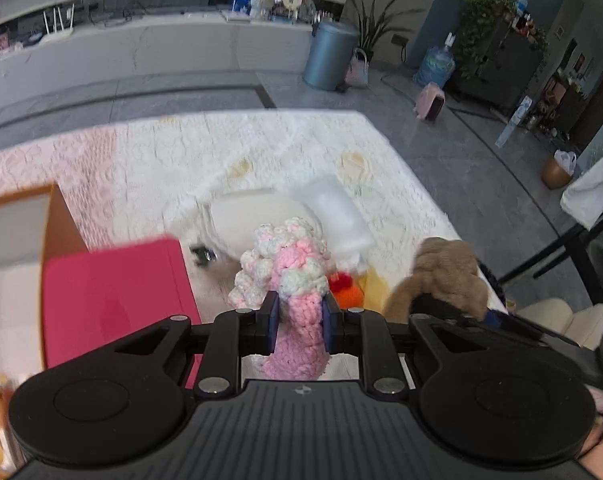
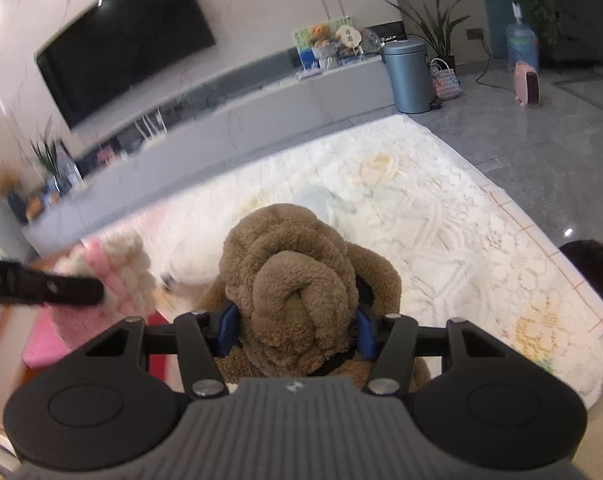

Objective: Organize soft objects
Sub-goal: 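Carry the pink toy and the brown bear over the open box with both grippers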

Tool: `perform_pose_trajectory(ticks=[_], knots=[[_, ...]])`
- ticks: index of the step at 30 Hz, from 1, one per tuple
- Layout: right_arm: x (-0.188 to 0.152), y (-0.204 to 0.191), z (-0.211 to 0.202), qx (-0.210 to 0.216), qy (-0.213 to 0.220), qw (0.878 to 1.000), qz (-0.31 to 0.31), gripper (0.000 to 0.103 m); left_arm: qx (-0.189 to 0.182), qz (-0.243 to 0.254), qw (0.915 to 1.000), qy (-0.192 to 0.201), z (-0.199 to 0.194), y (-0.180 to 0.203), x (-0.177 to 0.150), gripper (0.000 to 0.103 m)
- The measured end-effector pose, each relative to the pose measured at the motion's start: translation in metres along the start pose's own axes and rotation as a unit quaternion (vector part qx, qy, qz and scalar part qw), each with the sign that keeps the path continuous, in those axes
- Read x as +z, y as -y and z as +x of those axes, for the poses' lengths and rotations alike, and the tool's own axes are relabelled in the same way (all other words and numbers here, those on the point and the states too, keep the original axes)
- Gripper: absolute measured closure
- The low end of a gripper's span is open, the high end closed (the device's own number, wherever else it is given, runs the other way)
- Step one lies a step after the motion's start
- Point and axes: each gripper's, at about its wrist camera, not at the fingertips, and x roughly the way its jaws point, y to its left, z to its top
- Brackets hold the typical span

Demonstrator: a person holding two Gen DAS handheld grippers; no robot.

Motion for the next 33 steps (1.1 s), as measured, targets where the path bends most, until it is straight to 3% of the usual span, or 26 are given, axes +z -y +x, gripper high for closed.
perform_pose_trajectory(ticks=[3, 5, 10, 13, 19, 23, 29, 31, 33], knots=[[0.018, 0.007, -0.015, 0.101, 0.018, 0.991, 0.082, 0.047, 0.002, -0.011, 0.9997, 0.021, -0.011, -0.012, 0.016, 0.080], [0.033, -0.003, -0.025, 0.137, 0.033, 0.986, 0.085, 0.047, 0.009, -0.028, 0.9991, 0.030, -0.016, -0.027, 0.028, 0.080], [0.078, -0.059, -0.038, 0.152, 0.053, 0.987, 0.024, 0.047, 0.063, -0.059, 0.9935, 0.074, -0.038, -0.076, 0.049, 0.080], [0.108, -0.099, -0.041, 0.161, 0.063, 0.985, -0.021, 0.047, 0.104, -0.089, 0.9849, 0.106, -0.055, -0.115, 0.046, 0.080], [0.143, -0.187, -0.030, 0.161, 0.068, 0.981, -0.086, 0.047, 0.146, -0.180, 0.9633, 0.135, -0.081, -0.193, 0.021, 0.080], [0.134, -0.246, -0.006, 0.188, 0.041, 0.974, -0.119, 0.047, 0.128, -0.211, 0.9591, 0.138, -0.094, -0.226, 0.000, 0.079], [0.082, -0.313, 0.053, 0.194, -0.045, 0.967, -0.157, 0.047, 0.073, -0.244, 0.9556, 0.148, -0.096, -0.262, -0.028, 0.079], [0.058, -0.326, 0.073, 0.187, -0.076, 0.963, -0.178, 0.047, 0.058, -0.263, 0.9470, 0.174, -0.093, -0.267, -0.041, 0.079], [0.036, -0.338, 0.093, 0.169, -0.103, 0.958, -0.207, 0.047, 0.056, -0.260, 0.9440, 0.195, -0.089, -0.272, -0.050, 0.079]])
